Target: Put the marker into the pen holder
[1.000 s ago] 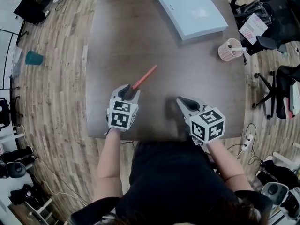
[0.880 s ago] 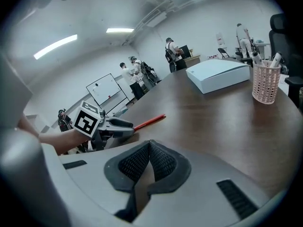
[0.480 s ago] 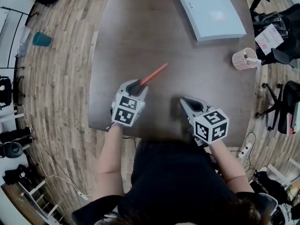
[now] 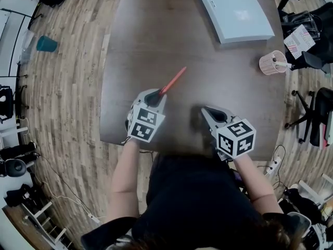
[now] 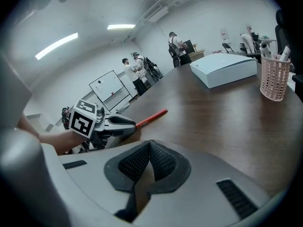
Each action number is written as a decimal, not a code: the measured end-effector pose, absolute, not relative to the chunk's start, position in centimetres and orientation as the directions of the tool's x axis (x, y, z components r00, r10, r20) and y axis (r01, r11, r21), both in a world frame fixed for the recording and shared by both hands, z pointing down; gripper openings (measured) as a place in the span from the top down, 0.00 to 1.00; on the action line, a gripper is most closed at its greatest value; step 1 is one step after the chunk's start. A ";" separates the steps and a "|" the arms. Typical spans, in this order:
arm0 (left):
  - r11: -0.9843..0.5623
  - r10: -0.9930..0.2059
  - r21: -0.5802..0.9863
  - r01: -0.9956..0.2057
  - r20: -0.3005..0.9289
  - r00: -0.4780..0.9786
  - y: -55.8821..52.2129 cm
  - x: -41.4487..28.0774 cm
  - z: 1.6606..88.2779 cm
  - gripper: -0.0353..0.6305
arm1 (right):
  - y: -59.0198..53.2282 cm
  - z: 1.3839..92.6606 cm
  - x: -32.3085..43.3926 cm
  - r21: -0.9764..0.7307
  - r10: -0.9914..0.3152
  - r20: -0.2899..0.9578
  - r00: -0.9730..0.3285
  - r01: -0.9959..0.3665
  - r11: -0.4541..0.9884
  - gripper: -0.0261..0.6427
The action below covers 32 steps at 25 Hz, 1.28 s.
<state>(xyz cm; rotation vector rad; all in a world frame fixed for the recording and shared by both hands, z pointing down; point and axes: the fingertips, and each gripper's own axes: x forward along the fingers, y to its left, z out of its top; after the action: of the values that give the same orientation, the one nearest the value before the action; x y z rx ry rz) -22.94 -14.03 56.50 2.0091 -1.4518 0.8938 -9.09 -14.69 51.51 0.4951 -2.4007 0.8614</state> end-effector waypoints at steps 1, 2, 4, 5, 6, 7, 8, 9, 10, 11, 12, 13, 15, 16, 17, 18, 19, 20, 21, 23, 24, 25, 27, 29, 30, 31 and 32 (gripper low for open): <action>-0.307 -0.628 0.019 -0.952 0.748 0.217 -13.9 -22.9 56.3 0.82 | -14.5 51.4 -9.1 -0.467 -0.159 0.595 -0.787 -0.501 0.729 0.93; -0.309 -0.634 0.016 -0.951 0.741 0.219 -13.8 -22.9 56.0 0.82 | -14.4 51.3 -9.0 -0.463 -0.164 0.596 -0.786 -0.504 0.729 0.93; -0.318 -0.652 0.010 -0.948 0.724 0.226 -13.7 -22.8 55.3 0.82 | -14.0 51.1 -9.0 -0.455 -0.177 0.597 -0.783 -0.511 0.729 0.93; -0.321 -0.661 0.008 -0.947 0.714 0.230 -13.6 -22.9 55.0 0.82 | -13.8 51.0 -9.1 -0.451 -0.184 0.596 -0.781 -0.516 0.729 0.93; -0.322 -0.671 0.007 -0.947 0.703 0.234 -13.6 -23.0 54.6 0.82 | -13.5 50.9 -9.1 -0.447 -0.191 0.596 -0.780 -0.520 0.728 0.93; -0.324 -0.681 0.007 -0.946 0.693 0.238 -13.4 -23.0 54.1 0.82 | -13.2 50.8 -9.2 -0.444 -0.198 0.596 -0.778 -0.525 0.726 0.93; -0.325 -0.690 0.007 -0.946 0.683 0.242 -13.3 -23.1 53.7 0.83 | -12.9 50.7 -9.3 -0.441 -0.205 0.596 -0.776 -0.530 0.724 0.93; -0.327 -0.698 0.005 -0.945 0.673 0.245 -13.1 -23.2 53.3 0.83 | -12.5 50.5 -9.4 -0.438 -0.212 0.596 -0.775 -0.534 0.723 0.93; -0.331 -0.707 0.002 -0.944 0.662 0.249 -12.9 -23.2 52.9 0.83 | -12.1 50.4 -9.5 -0.433 -0.220 0.595 -0.773 -0.539 0.722 0.93; -0.335 -0.715 -0.002 -0.942 0.652 0.253 -12.6 -23.3 52.5 0.83 | -11.6 50.2 -9.6 -0.428 -0.229 0.594 -0.771 -0.544 0.722 0.93; -0.339 -0.723 -0.007 -0.941 0.641 0.256 -12.3 -23.4 52.0 0.83 | -11.1 50.0 -9.7 -0.422 -0.239 0.592 -0.770 -0.549 0.722 0.93; -0.343 -0.731 -0.011 -0.939 0.631 0.260 -11.9 -23.5 51.6 0.83 | -10.6 49.8 -9.8 -0.416 -0.249 0.590 -0.768 -0.554 0.721 0.93; -0.350 -0.744 -0.019 -0.937 0.613 0.266 -11.1 -23.7 50.7 0.83 | -9.5 49.3 -10.0 -0.405 -0.271 0.586 -0.763 -0.566 0.717 0.93; -0.354 -0.750 -0.022 -0.935 0.604 0.270 -10.7 -23.7 50.3 0.83 | -9.0 49.1 -10.1 -0.399 -0.284 0.585 -0.760 -0.574 0.715 0.93; -0.360 -0.755 -0.027 -0.933 0.595 0.274 -10.3 -23.8 49.9 0.83 | -8.5 48.9 -10.1 -0.393 -0.297 0.584 -0.756 -0.583 0.711 0.93; -0.367 -0.760 -0.032 -0.930 0.587 0.280 -10.0 -23.9 49.5 0.83 | -8.1 48.7 -10.1 -0.386 -0.313 0.582 -0.751 -0.594 0.706 0.93; -0.376 -0.764 -0.037 -0.926 0.578 0.287 -9.6 -24.0 49.1 0.83 | -7.7 48.4 -10.1 -0.380 -0.330 0.579 -0.745 -0.605 0.699 0.93; -0.386 -0.766 -0.041 -0.922 0.571 0.295 -9.3 -24.0 48.8 0.83 | -7.2 48.2 -10.0 -0.374 -0.349 0.576 -0.739 -0.618 0.691 0.93; -0.396 -0.767 -0.043 -0.917 0.565 0.304 -9.0 -24.0 48.4 0.83 | -6.8 48.0 -9.9 -0.369 -0.368 0.573 -0.732 -0.631 0.682 0.93; -0.415 -0.767 -0.044 -0.909 0.555 0.323 -8.4 -23.9 47.6 0.83 | -6.0 47.6 -9.6 -0.361 -0.402 0.570 -0.717 -0.658 0.661 0.93; -0.423 -0.767 -0.043 -0.905 0.549 0.332 -8.1 -23.9 47.2 0.83 | -5.7 47.5 -9.3 -0.357 -0.418 0.569 -0.708 -0.670 0.651 0.93; -0.432 -0.767 -0.042 -0.901 0.543 0.342 -8.0 -23.7 46.8 0.83 | -5.4 47.3 -9.0 -0.352 -0.432 0.569 -0.699 -0.682 0.641 0.93; -0.451 -0.766 -0.038 -0.892 0.529 0.365 -7.9 -23.1 45.9 0.83 | -5.0 47.0 -8.2 -0.339 -0.459 0.571 -0.681 -0.704 0.624 0.93; -0.468 -0.764 -0.031 -0.883 0.517 0.387 -7.9 -22.3 45.1 0.83 | -4.7 46.7 -7.2 -0.328 -0.482 0.569 -0.666 -0.722 0.610 0.93; -0.476 -0.763 -0.029 -0.879 0.512 0.396 -7.9 -21.9 44.7 0.83 | -4.6 46.5 -6.6 -0.325 -0.492 0.567 -0.661 -0.728 0.604 0.93; -0.483 -0.762 -0.029 -0.875 0.506 0.403 -8.0 -21.3 44.3 0.83 | -4.6 46.3 -6.1 -0.321 -0.503 0.563 -0.656 -0.734 0.599 0.93; -0.489 -0.762 -0.031 -0.872 0.501 0.410 -8.2 -20.8 43.9 0.83 | -4.8 46.1 -5.4 -0.317 -0.512 0.559 -0.652 -0.739 0.595 0.93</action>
<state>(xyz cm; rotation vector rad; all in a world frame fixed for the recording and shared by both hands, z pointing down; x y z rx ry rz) -20.76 -8.15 43.88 2.4319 -1.4377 0.6770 -5.44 -4.76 46.06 1.0017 -2.4138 0.7497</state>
